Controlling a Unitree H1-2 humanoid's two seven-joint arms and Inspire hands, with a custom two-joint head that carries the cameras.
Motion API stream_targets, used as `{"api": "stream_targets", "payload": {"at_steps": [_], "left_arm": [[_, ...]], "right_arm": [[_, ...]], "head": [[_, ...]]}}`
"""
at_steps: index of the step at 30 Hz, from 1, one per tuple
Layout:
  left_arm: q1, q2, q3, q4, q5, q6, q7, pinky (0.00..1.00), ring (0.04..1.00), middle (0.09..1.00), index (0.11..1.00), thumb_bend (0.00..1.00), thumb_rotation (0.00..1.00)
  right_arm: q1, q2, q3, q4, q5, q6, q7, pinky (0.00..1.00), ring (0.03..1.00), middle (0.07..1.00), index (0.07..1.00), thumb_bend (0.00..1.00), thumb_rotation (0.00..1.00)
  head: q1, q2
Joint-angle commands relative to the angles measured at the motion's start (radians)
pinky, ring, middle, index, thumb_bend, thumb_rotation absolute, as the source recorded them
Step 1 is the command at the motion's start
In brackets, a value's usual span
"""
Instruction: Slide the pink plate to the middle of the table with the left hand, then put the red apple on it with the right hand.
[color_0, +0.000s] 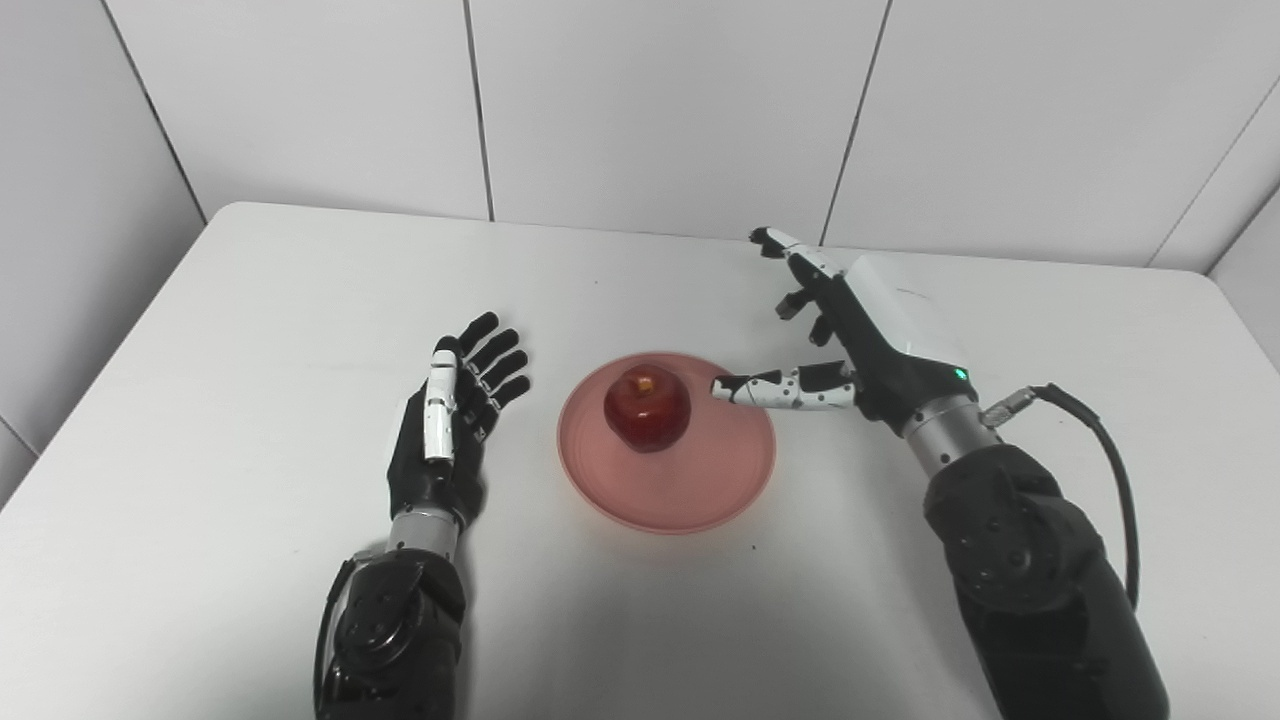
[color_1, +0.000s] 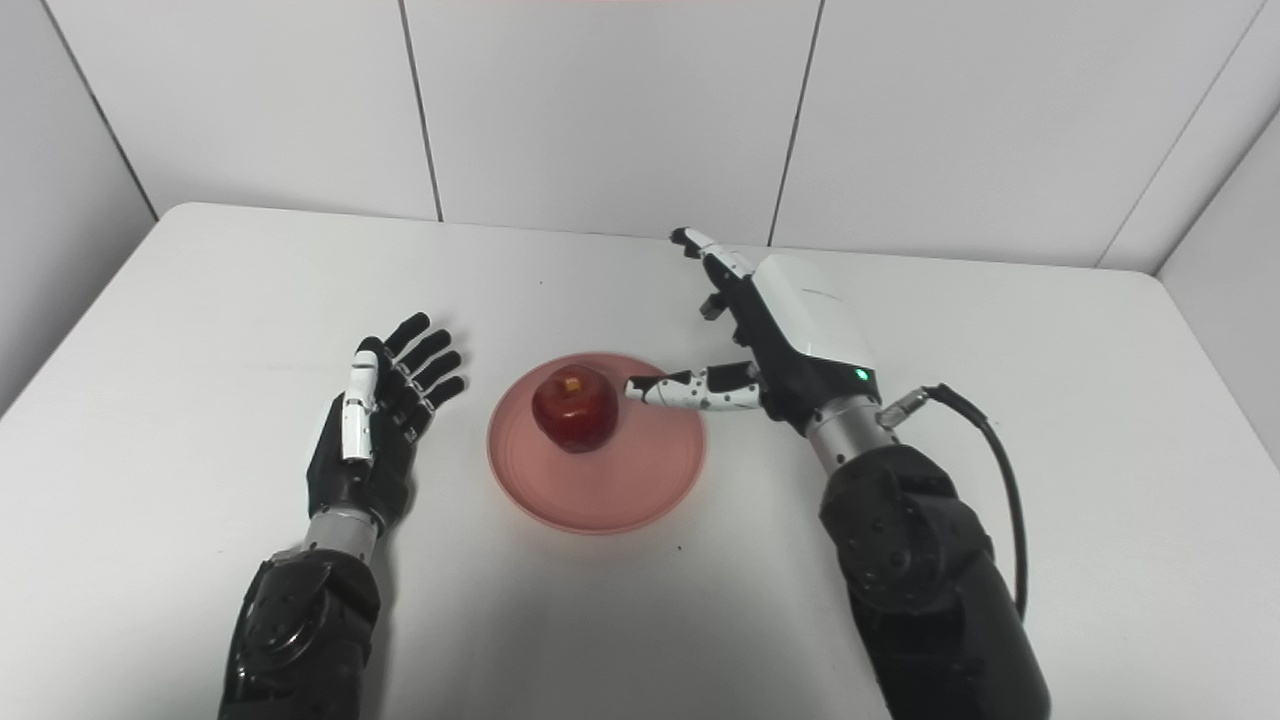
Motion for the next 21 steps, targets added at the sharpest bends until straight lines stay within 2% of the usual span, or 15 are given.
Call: {"api": "stream_targets", "payload": {"at_steps": [1, 5, 7, 9, 10, 11, 13, 14, 15, 16, 18, 21], "left_arm": [[-0.017, 0.001, 0.001, -0.018, -0.003, -0.010, -0.005, 0.79, 0.803, 0.807, 0.791, 0.38, 1.00], [-0.018, 0.002, 0.003, -0.019, -0.007, -0.006, -0.007, 0.79, 0.804, 0.809, 0.792, 0.38, 1.00], [-0.018, 0.002, 0.002, -0.019, -0.007, -0.007, -0.008, 0.79, 0.805, 0.810, 0.793, 0.38, 1.00], [-0.016, 0.003, 0.001, -0.018, -0.008, -0.007, -0.011, 0.79, 0.805, 0.811, 0.794, 0.38, 1.00], [-0.017, 0.003, 0.001, -0.017, -0.009, -0.007, -0.012, 0.79, 0.805, 0.811, 0.794, 0.38, 1.00], [-0.017, 0.003, 0.001, -0.016, -0.010, -0.007, -0.013, 0.80, 0.807, 0.812, 0.795, 0.38, 1.00], [-0.017, 0.006, 0.001, -0.013, -0.010, -0.011, -0.016, 0.80, 0.809, 0.813, 0.795, 0.38, 1.00], [-0.017, 0.006, 0.000, -0.013, -0.009, -0.012, -0.017, 0.80, 0.808, 0.812, 0.794, 0.38, 1.00], [-0.017, 0.007, 0.000, -0.013, -0.010, -0.012, -0.019, 0.80, 0.807, 0.811, 0.793, 0.38, 1.00], [-0.016, 0.006, 0.000, -0.017, -0.009, -0.007, -0.018, 0.80, 0.807, 0.811, 0.792, 0.38, 1.00], [-0.013, 0.005, -0.002, -0.023, -0.008, -0.003, -0.017, 0.80, 0.809, 0.812, 0.793, 0.39, 1.00], [-0.010, 0.009, -0.004, -0.019, -0.008, -0.008, -0.023, 0.81, 0.810, 0.815, 0.797, 0.39, 1.00]], "right_arm": [[-0.001, -0.015, -0.053, -0.055, 0.067, 0.002, 0.000, 0.42, 0.597, 0.850, 0.877, 1.00, 0.45], [0.059, -0.020, -0.133, -0.084, 0.158, 0.004, -0.018, 0.41, 0.599, 0.839, 0.873, 1.00, 0.50], [0.102, 0.000, -0.167, -0.079, 0.166, -0.012, -0.069, 0.47, 0.626, 0.762, 0.860, 0.98, 0.57], [0.144, 0.031, -0.203, -0.049, 0.196, -0.051, -0.139, 0.54, 0.671, 0.757, 0.855, 0.88, 0.62], [0.158, 0.040, -0.212, -0.034, 0.203, -0.067, -0.166, 0.55, 0.674, 0.758, 0.855, 0.88, 0.63], [0.172, 0.048, -0.218, -0.018, 0.205, -0.081, -0.192, 0.59, 0.703, 0.772, 0.862, 0.82, 0.69], [0.199, 0.054, -0.223, 0.023, 0.207, -0.116, -0.240, 0.62, 0.729, 0.788, 0.858, 0.77, 0.78], [0.211, 0.058, -0.226, 0.045, 0.218, -0.132, -0.261, 0.64, 0.741, 0.799, 0.855, 0.72, 0.86], [0.222, 0.073, -0.238, 0.076, 0.257, -0.158, -0.281, 0.67, 0.753, 0.808, 0.852, 0.67, 0.94], [0.231, 0.098, -0.259, 0.109, 0.316, -0.181, -0.300, 0.71, 0.764, 0.821, 0.845, 0.62, 0.98], [0.244, 0.139, -0.293, 0.168, 0.423, -0.226, -0.320, 0.77, 0.790, 0.839, 0.844, 0.53, 1.00], [0.251, 0.188, -0.324, 0.230, 0.534, -0.252, -0.333, 0.82, 0.812, 0.853, 0.848, 0.49, 1.00]], "head": [[-0.001, 0.001], [-0.006, -0.002], [-0.008, -0.004], [-0.008, -0.004], [-0.005, -0.004], [-0.005, -0.004], [-0.005, -0.005], [-0.005, -0.005], [-0.002, -0.007], [-0.002, -0.007], [-0.002, -0.007], [0.007, -0.003]]}}
